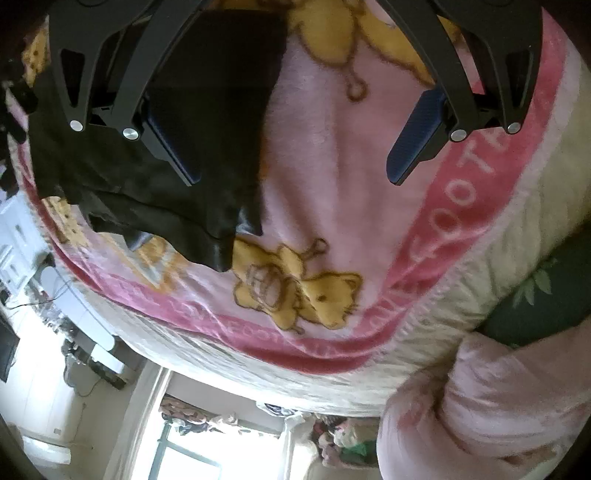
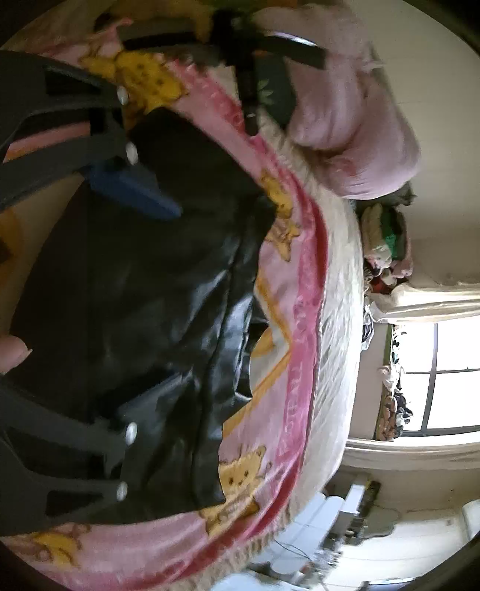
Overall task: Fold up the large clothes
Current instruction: 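Lay the folded jacket down and open both grippers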
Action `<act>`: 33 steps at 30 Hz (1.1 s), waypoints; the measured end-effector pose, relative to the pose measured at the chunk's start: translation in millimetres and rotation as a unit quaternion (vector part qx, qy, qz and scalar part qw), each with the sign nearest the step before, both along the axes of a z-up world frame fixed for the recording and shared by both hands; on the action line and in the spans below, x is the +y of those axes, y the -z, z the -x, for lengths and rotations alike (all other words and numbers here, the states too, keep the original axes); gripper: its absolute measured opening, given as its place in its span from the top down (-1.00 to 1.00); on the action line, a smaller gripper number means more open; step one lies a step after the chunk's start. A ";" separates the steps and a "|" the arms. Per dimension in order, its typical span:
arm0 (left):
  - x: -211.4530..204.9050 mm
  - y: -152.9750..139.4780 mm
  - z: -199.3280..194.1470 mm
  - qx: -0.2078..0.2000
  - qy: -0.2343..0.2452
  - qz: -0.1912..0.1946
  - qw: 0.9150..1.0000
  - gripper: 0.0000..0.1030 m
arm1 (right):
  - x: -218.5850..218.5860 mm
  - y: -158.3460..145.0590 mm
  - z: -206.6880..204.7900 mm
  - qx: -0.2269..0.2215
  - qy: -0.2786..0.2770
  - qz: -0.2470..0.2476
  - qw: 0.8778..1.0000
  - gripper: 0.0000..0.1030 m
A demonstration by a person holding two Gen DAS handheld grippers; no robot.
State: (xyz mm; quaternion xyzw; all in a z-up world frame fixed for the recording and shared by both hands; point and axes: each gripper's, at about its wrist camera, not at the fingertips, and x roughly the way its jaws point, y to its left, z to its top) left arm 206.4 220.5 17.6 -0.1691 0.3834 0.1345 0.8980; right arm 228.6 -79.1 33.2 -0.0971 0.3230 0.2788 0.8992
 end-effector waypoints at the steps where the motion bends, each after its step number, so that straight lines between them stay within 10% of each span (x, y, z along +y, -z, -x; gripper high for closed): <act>1: -0.4 3.9 -2.1 0.000 0.007 0.015 1.000 -0.82 | 1.3 2.0 1.5 0.001 -0.001 0.003 1.000 -0.31; 7: -16.8 38.4 -24.9 0.042 0.052 0.078 0.995 -0.82 | -7.8 20.4 7.7 0.032 0.017 0.001 0.999 0.06; 18: -20.5 67.4 -33.4 0.060 0.070 0.133 0.987 -0.79 | 2.3 67.6 17.5 0.094 0.026 0.048 0.994 0.09; 21: -26.6 68.5 -34.6 0.048 0.090 0.174 0.979 -0.05 | 3.7 83.9 15.1 0.103 0.033 0.045 0.993 0.08; 33: -44.0 22.6 -24.6 0.012 0.105 0.140 0.985 0.49 | -4.7 29.5 -38.2 0.095 0.071 -0.039 0.992 0.44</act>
